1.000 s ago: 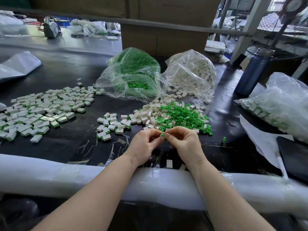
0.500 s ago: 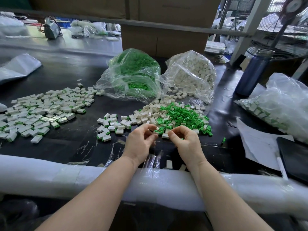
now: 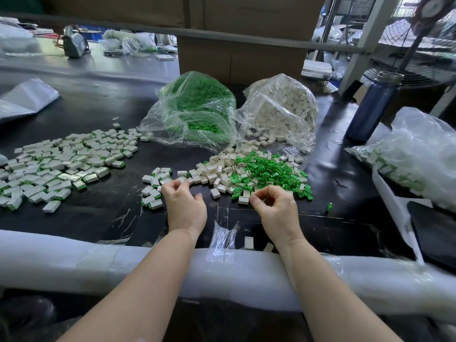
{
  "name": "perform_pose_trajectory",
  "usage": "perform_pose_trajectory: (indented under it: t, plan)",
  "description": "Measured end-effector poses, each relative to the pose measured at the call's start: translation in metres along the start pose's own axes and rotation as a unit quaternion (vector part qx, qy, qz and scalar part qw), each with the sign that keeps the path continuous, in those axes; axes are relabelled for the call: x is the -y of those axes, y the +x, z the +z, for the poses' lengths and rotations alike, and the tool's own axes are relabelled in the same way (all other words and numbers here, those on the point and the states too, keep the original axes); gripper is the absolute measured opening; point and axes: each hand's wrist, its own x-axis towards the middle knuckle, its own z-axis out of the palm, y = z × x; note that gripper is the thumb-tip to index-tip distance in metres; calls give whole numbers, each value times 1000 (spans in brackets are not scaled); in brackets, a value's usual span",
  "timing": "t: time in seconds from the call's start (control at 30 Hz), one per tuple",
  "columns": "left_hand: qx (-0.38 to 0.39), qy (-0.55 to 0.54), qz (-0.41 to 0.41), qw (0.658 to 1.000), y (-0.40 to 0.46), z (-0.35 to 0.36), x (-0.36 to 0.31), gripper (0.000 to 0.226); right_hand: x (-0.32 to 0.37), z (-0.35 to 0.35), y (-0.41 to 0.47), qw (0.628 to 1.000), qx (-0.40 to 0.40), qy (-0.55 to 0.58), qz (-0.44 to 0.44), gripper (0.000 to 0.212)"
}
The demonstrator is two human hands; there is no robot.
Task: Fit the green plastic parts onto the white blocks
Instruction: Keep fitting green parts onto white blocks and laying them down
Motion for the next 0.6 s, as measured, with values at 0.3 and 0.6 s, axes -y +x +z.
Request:
perform_pose_trajectory:
  t: [0.3,0.6]
  plan:
    - [43,163,105,980,-7,4,-3,44,-3,1,2,997,-8,-75,-6,8]
    - [78,202,176,960,-12,9,-4,29,-4,6,0,975,27,-210,-65,24]
